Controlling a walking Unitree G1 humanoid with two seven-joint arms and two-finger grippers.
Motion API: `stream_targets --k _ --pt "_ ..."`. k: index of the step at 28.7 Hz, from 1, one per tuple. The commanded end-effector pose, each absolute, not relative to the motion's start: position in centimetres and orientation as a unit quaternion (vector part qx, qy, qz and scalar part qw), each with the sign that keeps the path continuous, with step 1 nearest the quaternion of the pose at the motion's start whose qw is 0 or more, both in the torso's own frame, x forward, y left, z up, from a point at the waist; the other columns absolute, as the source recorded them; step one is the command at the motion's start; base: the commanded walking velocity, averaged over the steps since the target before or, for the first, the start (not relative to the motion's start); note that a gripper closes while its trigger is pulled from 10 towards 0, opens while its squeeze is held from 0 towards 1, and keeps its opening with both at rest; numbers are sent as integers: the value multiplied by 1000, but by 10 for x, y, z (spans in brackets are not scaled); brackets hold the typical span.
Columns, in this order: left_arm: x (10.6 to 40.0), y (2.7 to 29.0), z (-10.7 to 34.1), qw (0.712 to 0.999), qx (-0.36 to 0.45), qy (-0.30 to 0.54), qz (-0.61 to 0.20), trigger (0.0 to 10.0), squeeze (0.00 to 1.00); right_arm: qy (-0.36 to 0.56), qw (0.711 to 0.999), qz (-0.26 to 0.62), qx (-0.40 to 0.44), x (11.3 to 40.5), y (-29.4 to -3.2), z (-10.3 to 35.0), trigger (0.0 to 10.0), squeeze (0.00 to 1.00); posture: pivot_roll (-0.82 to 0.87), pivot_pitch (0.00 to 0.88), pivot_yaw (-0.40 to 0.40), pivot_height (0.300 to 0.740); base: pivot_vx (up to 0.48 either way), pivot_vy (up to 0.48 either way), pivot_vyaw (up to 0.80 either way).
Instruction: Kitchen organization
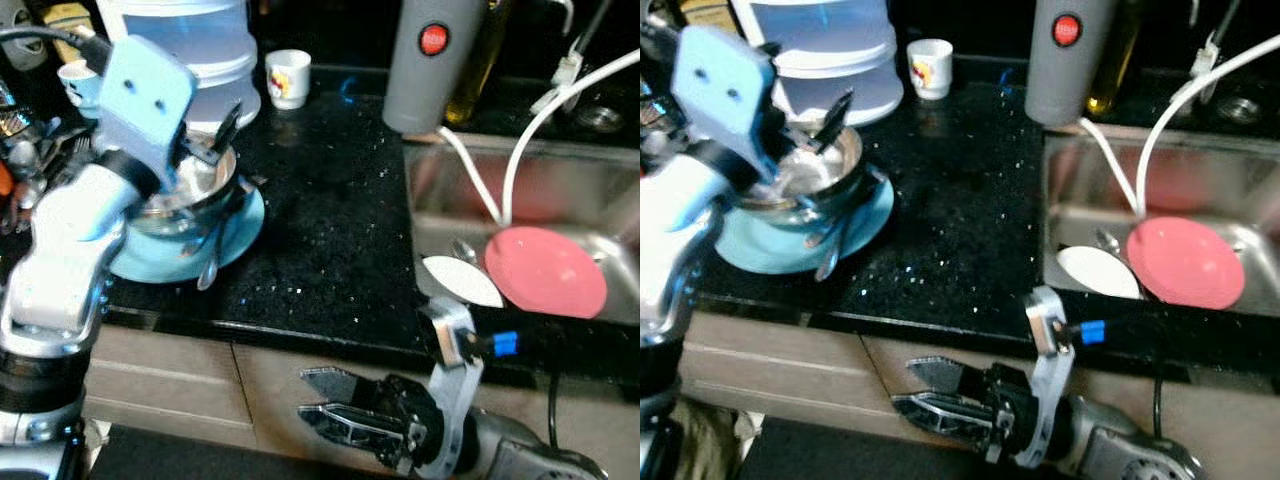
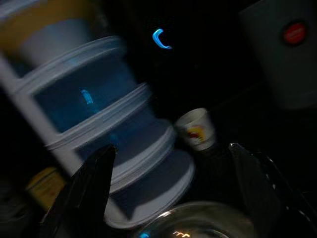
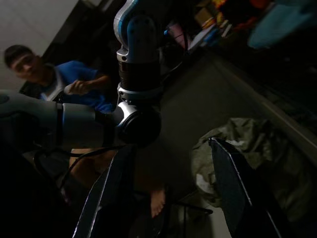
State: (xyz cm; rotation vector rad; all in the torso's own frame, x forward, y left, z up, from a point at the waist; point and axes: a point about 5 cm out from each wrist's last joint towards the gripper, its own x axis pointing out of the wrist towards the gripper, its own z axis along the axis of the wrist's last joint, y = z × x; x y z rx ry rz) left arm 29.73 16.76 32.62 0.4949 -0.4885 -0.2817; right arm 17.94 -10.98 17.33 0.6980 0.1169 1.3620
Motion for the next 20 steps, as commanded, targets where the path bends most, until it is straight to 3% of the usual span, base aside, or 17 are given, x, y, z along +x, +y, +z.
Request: stream_targets --k 1,12,14,20 --pt "293 168 328 931 233 -247 -136 10000 0 57 717 615 324 179 -111 171 10000 0 44 38 0 740 0 0 788" --pt "287 153 332 934 178 -263 -165 10000 0 55 718 609 333 182 -110 169 10000 0 51 34 9 740 0 0 785" --pt "287 152 332 933 178 -263 -169 10000 0 58 721 604 336 183 -110 168 10000 0 49 35 11 740 0 0 0" --pt "289 151 328 937 172 -252 -172 10000 0 62 728 590 343 186 -110 166 10000 0 46 33 15 740 0 -471 0"
